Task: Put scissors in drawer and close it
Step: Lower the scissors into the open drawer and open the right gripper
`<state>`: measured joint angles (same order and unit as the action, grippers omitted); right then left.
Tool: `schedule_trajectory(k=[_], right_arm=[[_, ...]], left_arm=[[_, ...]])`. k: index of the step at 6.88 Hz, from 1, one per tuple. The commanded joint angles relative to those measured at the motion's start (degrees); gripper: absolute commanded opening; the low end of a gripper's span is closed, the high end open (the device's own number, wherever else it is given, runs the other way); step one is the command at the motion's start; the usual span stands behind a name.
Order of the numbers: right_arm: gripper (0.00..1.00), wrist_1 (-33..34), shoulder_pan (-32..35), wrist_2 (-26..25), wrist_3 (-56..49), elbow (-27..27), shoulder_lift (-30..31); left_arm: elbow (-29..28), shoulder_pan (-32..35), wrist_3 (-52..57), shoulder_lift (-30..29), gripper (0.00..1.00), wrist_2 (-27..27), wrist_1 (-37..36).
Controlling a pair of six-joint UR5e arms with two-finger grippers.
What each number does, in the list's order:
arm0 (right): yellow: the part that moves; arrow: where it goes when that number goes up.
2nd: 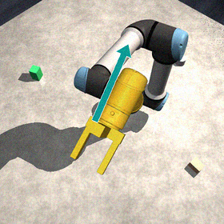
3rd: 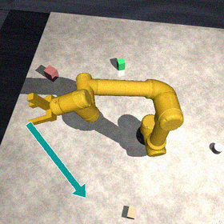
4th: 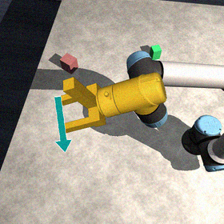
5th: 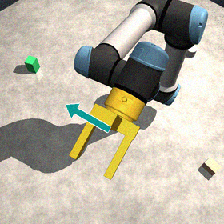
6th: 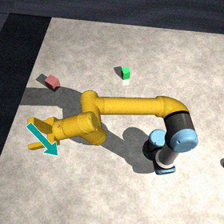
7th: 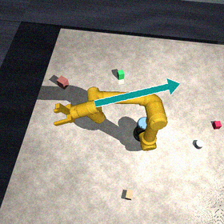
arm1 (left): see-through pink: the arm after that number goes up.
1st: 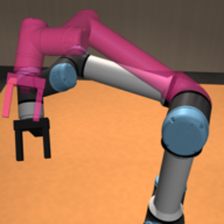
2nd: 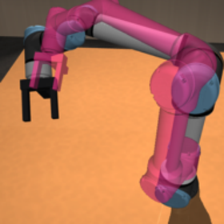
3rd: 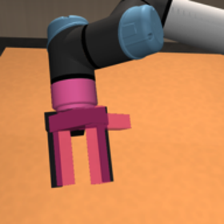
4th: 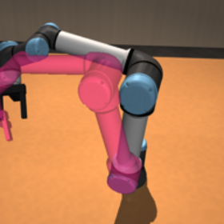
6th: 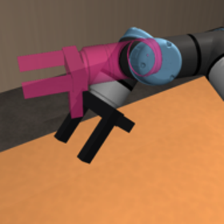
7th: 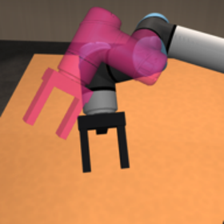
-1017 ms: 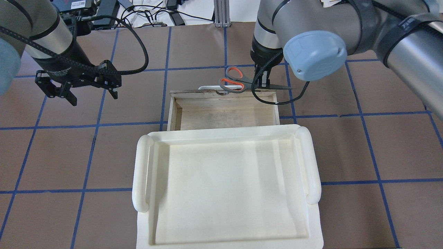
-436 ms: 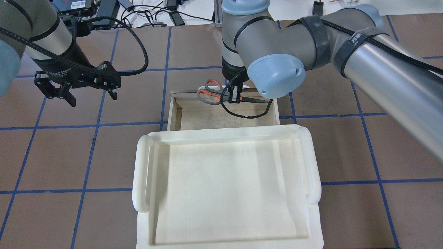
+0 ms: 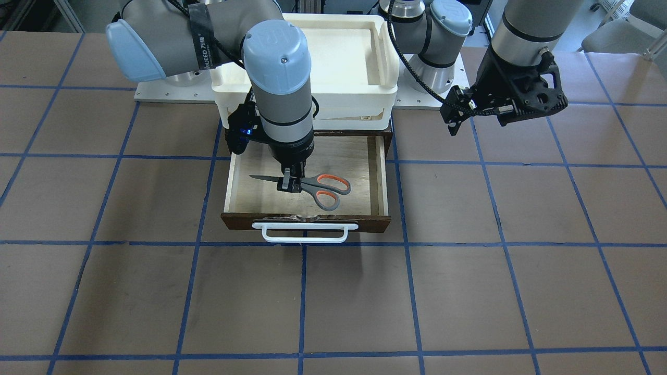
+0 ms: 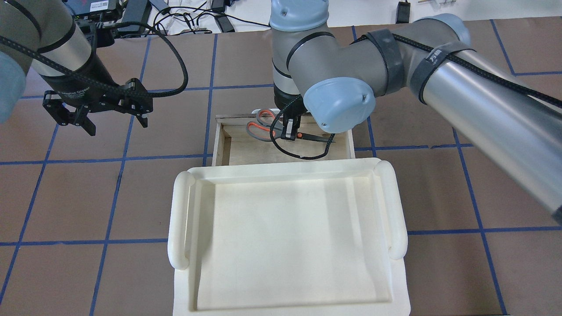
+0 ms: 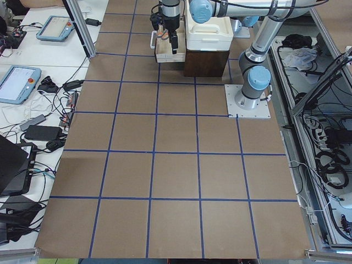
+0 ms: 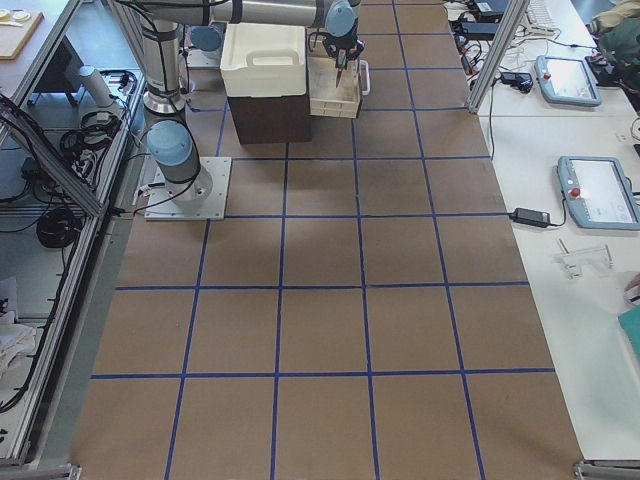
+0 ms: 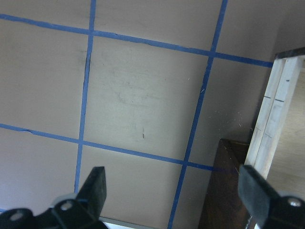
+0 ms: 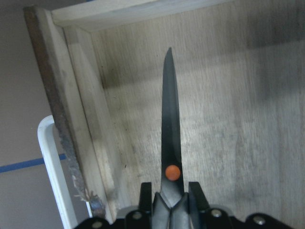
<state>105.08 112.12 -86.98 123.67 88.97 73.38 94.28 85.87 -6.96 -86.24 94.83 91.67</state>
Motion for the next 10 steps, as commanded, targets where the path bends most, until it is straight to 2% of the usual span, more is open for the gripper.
schedule_trajectory(k=[1, 4, 10], right_arm=[[0.0, -0.05, 1.42, -0.12, 0.35, 0.32, -0.78], [0.0, 0.91, 1.69, -0.03, -0.18, 3.83, -0.78], [0.0, 0.92, 3.01, -0.12, 0.7, 3.93, -1.66]], left_arm=[[-0.06, -0.17, -0.07, 0.02, 1.0, -0.08, 0.0], [-0.06, 0.0, -0.16, 0.02, 1.0, -0.08, 0.0], [-0.15, -0.7, -0.07, -1.39, 1.0, 0.71, -0.35]])
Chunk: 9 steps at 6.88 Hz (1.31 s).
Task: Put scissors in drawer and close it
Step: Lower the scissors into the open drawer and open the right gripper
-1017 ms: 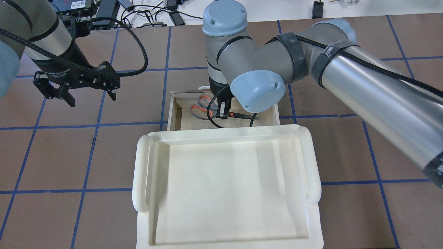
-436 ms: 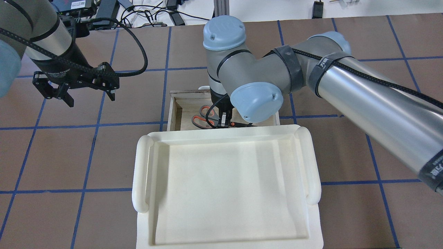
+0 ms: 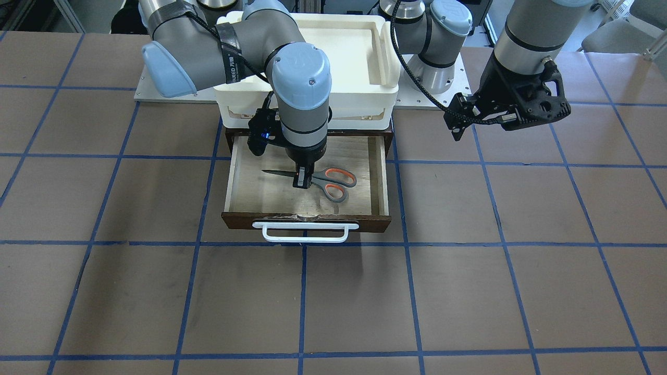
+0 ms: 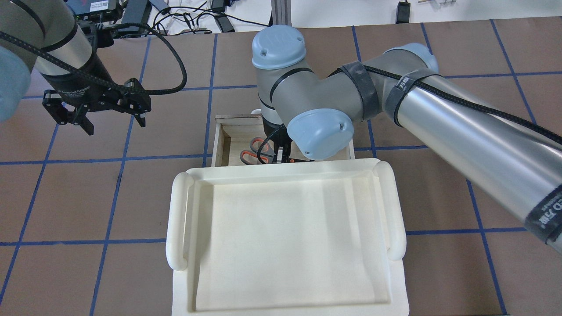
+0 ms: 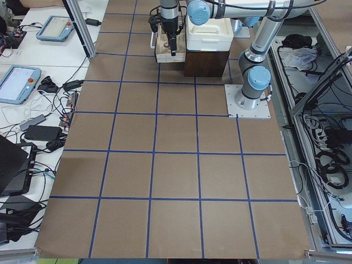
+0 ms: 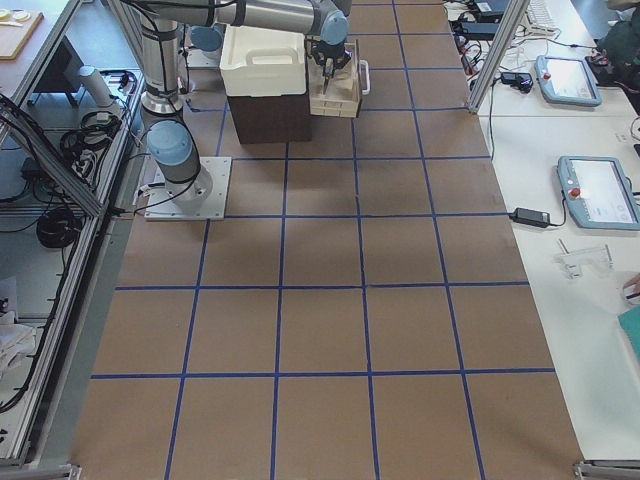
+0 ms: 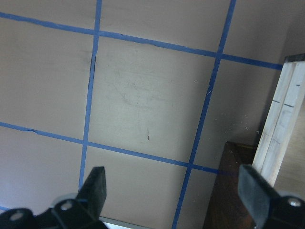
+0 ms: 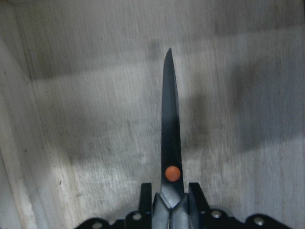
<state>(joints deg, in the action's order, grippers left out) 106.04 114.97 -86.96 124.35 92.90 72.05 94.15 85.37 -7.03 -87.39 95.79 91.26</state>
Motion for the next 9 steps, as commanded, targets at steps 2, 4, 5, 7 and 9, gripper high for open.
schedule_trajectory(k=[2, 4, 5, 7, 9], right_arm=[[0.39, -0.65, 0.16, -0.05, -0.15, 0.0, -0.33], [0.62, -0.13, 0.16, 0.92, -0.51, -0.17, -0.24], [0.63, 0.04, 0.16, 1.09, -0.42, -1.13, 0.19], [0.62, 0.13, -0.79, 2.67, -0.51, -7.17, 0.9], [0.6, -0.66, -3.25, 1.8, -4.61, -10.1, 1.33]], left_arm=[[-0.54, 0.05, 0.0, 1.16, 1.0, -0.25, 0.92], [-0.54, -0.2, 0.09, 0.73, 1.0, -0.43, 1.02], [-0.46, -0.12, 0.09, 0.64, 1.0, -0.43, 1.11], [-0.54, -0.12, 0.0, -0.41, 1.0, -7.94, 0.67], [-0.46, -0.21, 0.35, -0.59, 1.0, -8.61, 0.41]])
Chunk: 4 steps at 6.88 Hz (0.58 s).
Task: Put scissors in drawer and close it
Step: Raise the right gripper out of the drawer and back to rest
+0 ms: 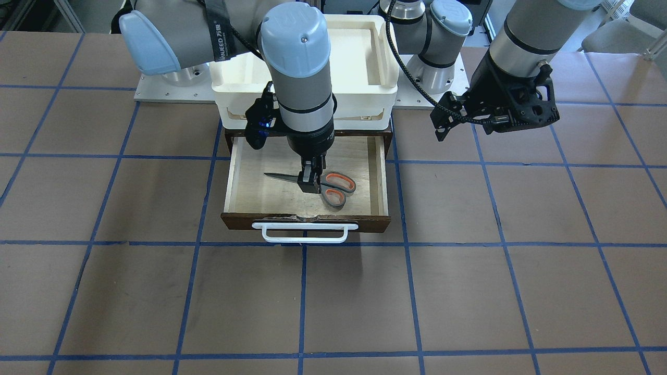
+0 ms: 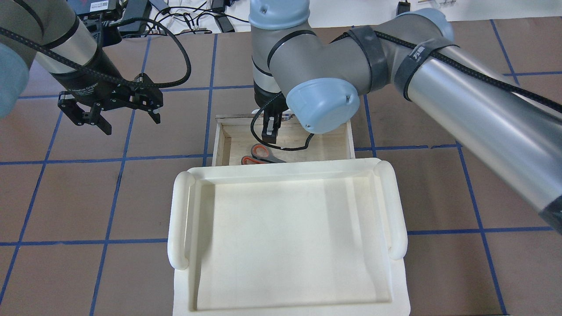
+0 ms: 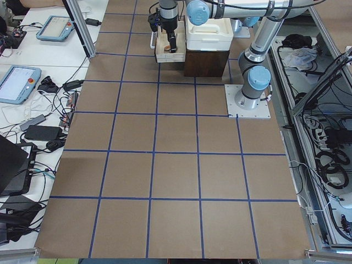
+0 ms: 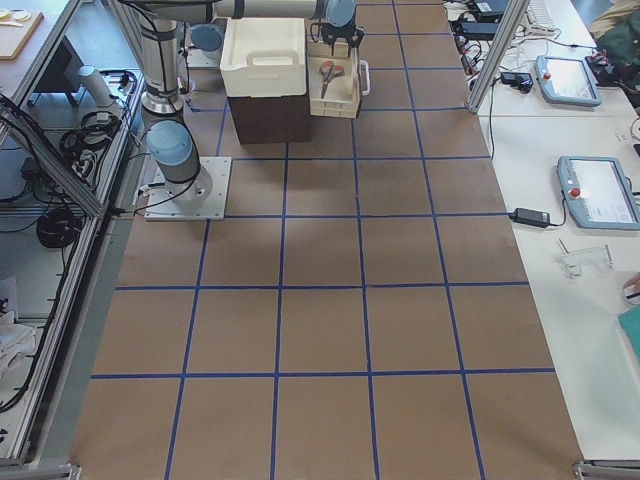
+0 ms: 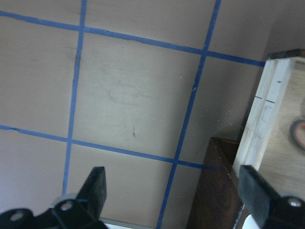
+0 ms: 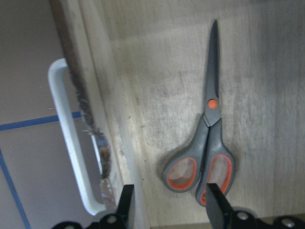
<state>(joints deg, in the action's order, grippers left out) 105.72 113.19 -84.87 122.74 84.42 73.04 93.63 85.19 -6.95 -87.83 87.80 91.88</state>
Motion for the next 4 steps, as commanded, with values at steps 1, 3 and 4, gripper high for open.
schedule_trajectory(k=[1, 3, 4], right_arm=[[0.6, -1.64, -3.92, -0.29, -8.68, -1.63, 1.22], [0.62, -9.26, -11.99, -0.47, -24.82, -1.63, 4.98], [0.69, -12.87, -16.38, -1.69, -35.01, -1.54, 7.79]], left_arm=[[-0.03, -0.12, 3.06, -0.15, 1.0, -0.61, -0.13], [-0.38, -0.12, 6.59, -0.76, 1.0, -0.61, -0.13], [-0.38, 0.32, 6.6, -1.46, 1.0, -1.31, -1.78]])
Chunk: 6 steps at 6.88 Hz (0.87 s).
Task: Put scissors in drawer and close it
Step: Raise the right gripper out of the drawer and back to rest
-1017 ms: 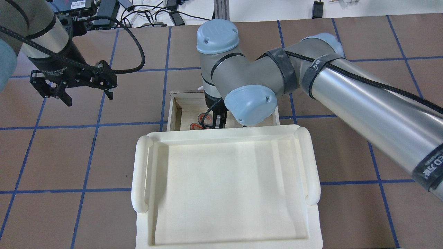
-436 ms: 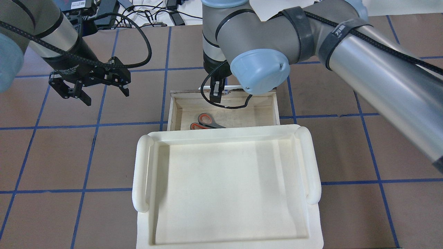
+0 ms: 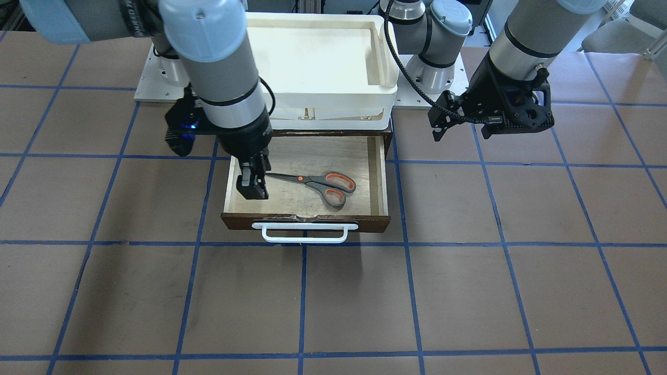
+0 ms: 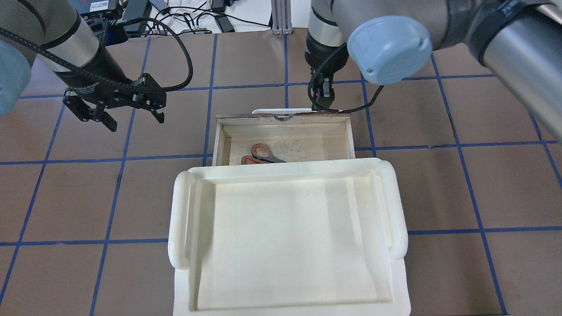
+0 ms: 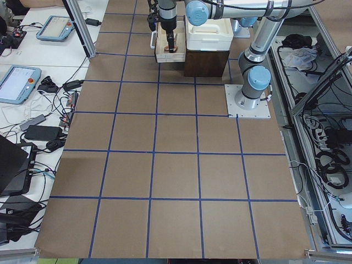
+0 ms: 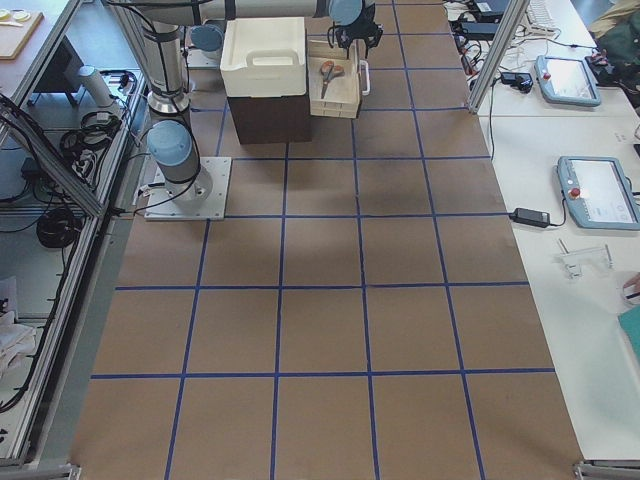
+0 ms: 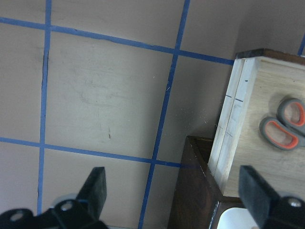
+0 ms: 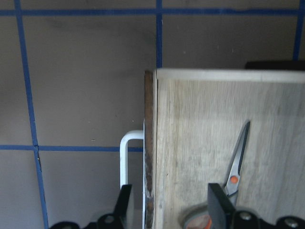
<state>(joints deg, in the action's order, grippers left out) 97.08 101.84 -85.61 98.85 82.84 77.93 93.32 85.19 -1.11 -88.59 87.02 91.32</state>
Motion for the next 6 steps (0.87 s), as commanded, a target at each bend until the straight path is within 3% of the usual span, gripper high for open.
schedule_trajectory(k=[1, 2, 3, 6], right_arm=[[0.82, -5.22, -8.55, -5.57, -23.49, 0.04, 5.54], [0.85, -5.32, -10.15, -5.44, -34.66, 0.22, 8.09], [1.0, -5.06, -10.69, -6.31, -39.82, 0.13, 8.73], [1.0, -4.45, -10.7, -6.4, -57.27, 0.04, 8.73]], left_arm=[[-0.07, 0.41, 1.19, -1.75, 1.0, -0.62, -5.32], [-1.11, 1.19, 1.28, -3.76, 1.0, -0.62, -8.32], [-4.78, 2.68, 1.28, -5.87, 1.0, -0.45, -7.48], [-9.91, 8.47, 1.02, -12.2, 1.0, 0.43, -9.47]])
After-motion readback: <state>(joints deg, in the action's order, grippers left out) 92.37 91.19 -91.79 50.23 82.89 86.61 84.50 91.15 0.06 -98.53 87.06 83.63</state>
